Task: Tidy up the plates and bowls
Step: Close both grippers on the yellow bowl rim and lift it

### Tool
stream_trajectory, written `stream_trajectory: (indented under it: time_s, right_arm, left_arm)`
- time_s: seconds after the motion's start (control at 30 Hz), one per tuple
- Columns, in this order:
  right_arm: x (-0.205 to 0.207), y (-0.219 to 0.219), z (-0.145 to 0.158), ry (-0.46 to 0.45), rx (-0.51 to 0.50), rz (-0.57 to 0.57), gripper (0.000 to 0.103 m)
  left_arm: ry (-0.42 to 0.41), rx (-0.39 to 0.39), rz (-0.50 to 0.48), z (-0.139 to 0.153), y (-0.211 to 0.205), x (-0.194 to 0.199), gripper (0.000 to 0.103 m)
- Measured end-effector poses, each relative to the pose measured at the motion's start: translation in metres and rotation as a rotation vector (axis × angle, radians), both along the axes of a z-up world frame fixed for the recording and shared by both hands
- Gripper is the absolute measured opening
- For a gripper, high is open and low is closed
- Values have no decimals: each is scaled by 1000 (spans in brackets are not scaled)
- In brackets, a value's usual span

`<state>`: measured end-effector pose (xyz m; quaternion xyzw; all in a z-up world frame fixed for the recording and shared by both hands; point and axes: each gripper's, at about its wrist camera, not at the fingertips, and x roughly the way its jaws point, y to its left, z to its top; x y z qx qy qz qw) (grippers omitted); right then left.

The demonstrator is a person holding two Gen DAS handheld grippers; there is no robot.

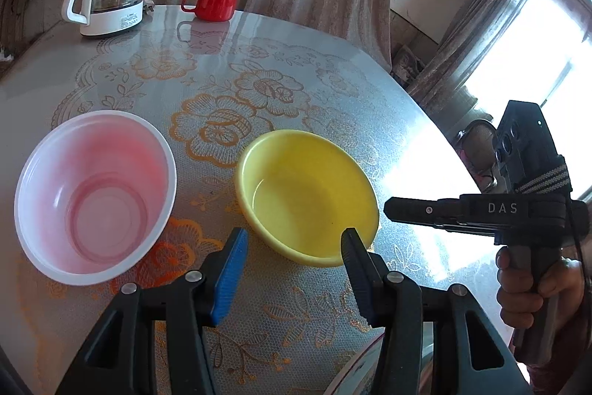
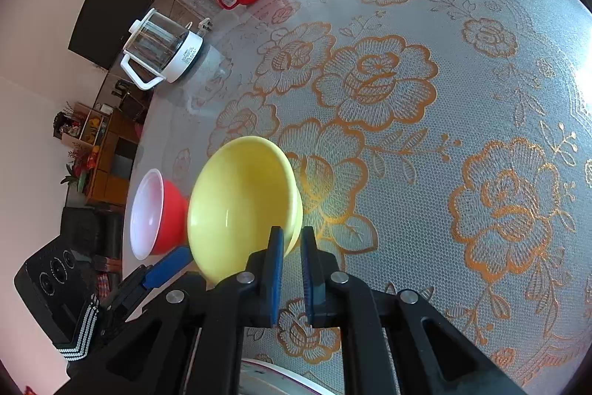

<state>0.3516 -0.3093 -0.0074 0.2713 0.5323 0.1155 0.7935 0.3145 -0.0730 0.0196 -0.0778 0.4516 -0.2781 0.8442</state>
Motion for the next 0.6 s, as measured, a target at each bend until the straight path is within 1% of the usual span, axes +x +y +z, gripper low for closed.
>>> stream_trajectory:
  time_s: [0.1, 0.17, 0.2, 0.27, 0.33, 0.4, 0.47, 0.5, 0.57, 0.6]
  right_arm:
    - [-3, -3, -1, -3, -8, -5, 8]
    - [-2, -5, -2, -10, 21, -7, 9]
    - [-1, -6, -2, -11, 39, -11, 11]
    - [2, -8, -2, -13, 83, -26, 12]
    - [6, -6, 0, -23, 105, -25, 17]
    - [10, -3, -1, -22, 107, -24, 18]
    - [14, 0, -2, -24, 81, -18, 18]
    - [16, 2, -3, -25, 68, -16, 18]
    - [18, 4, -4, -27, 46, -15, 14]
    - [18, 4, -5, -27, 35, -11, 11]
  left_arm:
    - [14, 6, 15, -1, 0, 4, 52]
    - [3, 25, 11, 0, -4, 4, 52]
    - [-5, 33, 8, 0, -6, 5, 51]
    - [0, 35, 3, -1, -8, 7, 49]
    - [3, 34, 6, -3, -9, 10, 48]
    - [11, 31, 8, -5, -10, 13, 48]
    - [5, 36, 9, -6, -10, 14, 45]
    - [4, 40, 9, -6, -10, 14, 43]
    - [3, 47, 11, -8, -9, 16, 36]
    - [-1, 55, 21, -9, -8, 16, 25]
